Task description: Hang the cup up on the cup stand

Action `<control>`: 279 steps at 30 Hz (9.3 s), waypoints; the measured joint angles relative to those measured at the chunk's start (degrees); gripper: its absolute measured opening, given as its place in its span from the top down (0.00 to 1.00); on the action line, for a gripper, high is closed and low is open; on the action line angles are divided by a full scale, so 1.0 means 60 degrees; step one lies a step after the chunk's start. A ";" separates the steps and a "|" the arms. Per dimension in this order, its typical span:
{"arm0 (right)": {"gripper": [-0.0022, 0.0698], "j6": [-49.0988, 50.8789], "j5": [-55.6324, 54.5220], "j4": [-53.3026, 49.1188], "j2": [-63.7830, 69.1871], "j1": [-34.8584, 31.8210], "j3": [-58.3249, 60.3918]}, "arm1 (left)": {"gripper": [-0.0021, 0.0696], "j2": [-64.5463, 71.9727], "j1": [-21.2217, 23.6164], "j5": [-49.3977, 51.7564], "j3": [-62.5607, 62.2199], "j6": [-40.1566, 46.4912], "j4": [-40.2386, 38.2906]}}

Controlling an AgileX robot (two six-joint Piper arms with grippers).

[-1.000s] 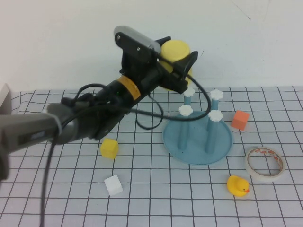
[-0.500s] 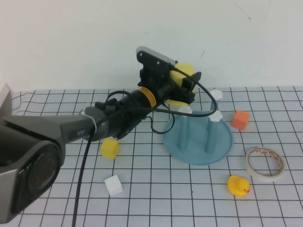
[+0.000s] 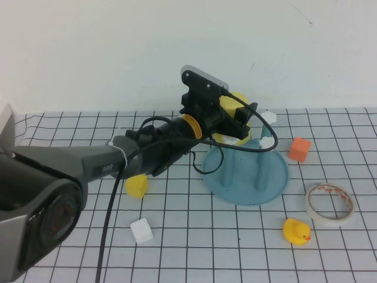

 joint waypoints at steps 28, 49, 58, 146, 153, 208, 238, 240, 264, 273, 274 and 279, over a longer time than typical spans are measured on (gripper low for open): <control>0.97 0.0000 0.0021 0.0000 0.0000 0.0000 0.0000 | 0.95 -0.6261 0.0309 0.8251 0.0111 -0.0086 0.0991; 0.97 0.0000 0.0021 0.0000 0.0000 0.0000 0.0000 | 0.97 -1.7577 0.0309 0.8662 0.8355 -0.0086 0.1879; 0.97 0.0000 0.0021 0.0063 0.0000 0.0000 0.0000 | 0.97 -1.9838 0.0309 1.0770 0.9825 -0.0086 0.1773; 0.97 0.0000 0.0137 0.0094 -0.0015 0.0000 0.0000 | 0.97 -2.1970 0.4146 0.9161 1.5232 0.4310 -0.4600; 0.97 0.0000 0.0137 0.0094 -0.0015 0.0000 0.0000 | 0.97 -2.1970 0.4146 0.9161 1.5232 0.4754 -0.4648; 0.97 -0.0008 -0.5118 -0.1354 -0.5029 -0.4760 0.4433 | 0.97 -2.1970 0.4146 0.9161 1.5232 0.4831 -0.4648; 0.97 -0.0007 -0.8493 0.0000 -0.6514 -0.6487 1.0066 | 0.97 -2.1987 0.4146 0.9161 1.5232 0.4795 -0.4648; 0.97 -0.0007 -0.8467 0.0000 -0.6514 -0.6487 1.0081 | 0.97 -2.1987 0.4146 0.9161 1.5232 0.4795 -0.4648; 0.97 0.2659 -0.8125 -0.0655 -0.6514 -0.6487 1.0034 | 0.97 -2.1987 0.4146 0.9161 1.5232 0.4488 -0.4648; 0.97 0.2675 -0.8125 -0.0677 -0.6514 -0.6487 1.0034 | 0.97 -2.1987 0.4146 0.9161 1.5232 0.4488 -0.4648; 0.97 0.2675 -0.8125 -0.0677 -0.6514 -0.6487 1.0034 | 0.97 -2.1987 0.4146 0.9161 1.5232 0.4488 -0.4648; 0.97 0.2675 -0.8125 -0.0677 -0.6514 -0.6487 1.0034 | 0.97 -2.1987 0.4146 0.9161 1.5232 0.4488 -0.4648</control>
